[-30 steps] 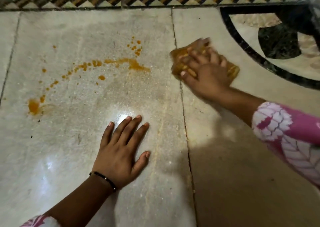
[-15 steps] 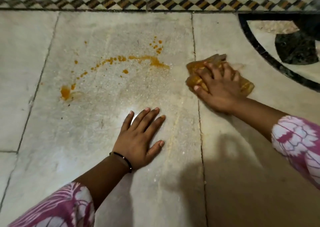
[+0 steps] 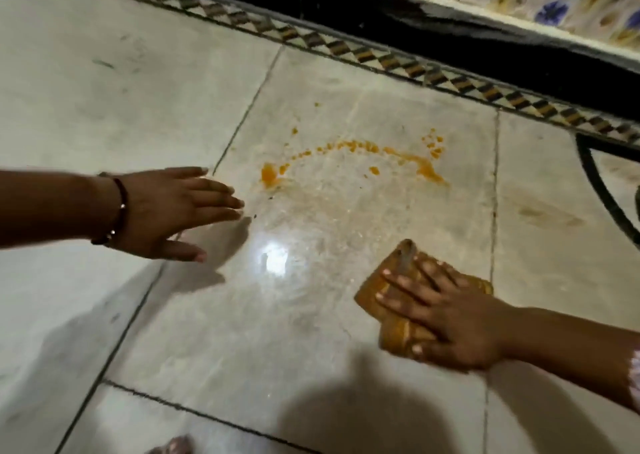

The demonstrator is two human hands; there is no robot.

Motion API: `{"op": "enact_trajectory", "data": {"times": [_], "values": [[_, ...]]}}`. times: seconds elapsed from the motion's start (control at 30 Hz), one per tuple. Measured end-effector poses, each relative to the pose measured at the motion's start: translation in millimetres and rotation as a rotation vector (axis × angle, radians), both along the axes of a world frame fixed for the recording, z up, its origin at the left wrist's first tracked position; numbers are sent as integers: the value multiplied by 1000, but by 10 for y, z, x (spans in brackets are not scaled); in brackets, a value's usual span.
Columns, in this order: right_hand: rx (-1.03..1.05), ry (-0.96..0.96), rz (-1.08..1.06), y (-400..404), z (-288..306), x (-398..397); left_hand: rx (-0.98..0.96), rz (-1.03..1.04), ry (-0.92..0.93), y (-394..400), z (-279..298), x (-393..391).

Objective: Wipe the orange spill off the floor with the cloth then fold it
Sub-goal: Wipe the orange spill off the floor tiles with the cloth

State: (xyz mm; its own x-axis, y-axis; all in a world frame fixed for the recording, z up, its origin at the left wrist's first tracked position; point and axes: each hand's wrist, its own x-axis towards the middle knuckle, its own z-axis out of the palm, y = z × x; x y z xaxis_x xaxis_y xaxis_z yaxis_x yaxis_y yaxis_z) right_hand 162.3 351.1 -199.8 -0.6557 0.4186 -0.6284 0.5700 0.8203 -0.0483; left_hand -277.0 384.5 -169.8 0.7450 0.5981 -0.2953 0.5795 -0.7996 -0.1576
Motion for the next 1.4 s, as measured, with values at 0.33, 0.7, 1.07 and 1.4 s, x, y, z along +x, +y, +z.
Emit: {"op": "enact_trajectory", "data": {"times": [0.33,0.7,1.07,1.4], "values": [[183,149,-311,-415,-235,-771,79,824,-801,-763,-929,20],[253,383,-307,1016,-444,-3032,126,959,-1051,-699,-971,-54],[389,244,-560,-123,-392,-2028,64,946,-888,-711,-965,-18],[243,387,-444,1375,-494,-3108,88,1029,-842,-711,-1031,-53]]}}
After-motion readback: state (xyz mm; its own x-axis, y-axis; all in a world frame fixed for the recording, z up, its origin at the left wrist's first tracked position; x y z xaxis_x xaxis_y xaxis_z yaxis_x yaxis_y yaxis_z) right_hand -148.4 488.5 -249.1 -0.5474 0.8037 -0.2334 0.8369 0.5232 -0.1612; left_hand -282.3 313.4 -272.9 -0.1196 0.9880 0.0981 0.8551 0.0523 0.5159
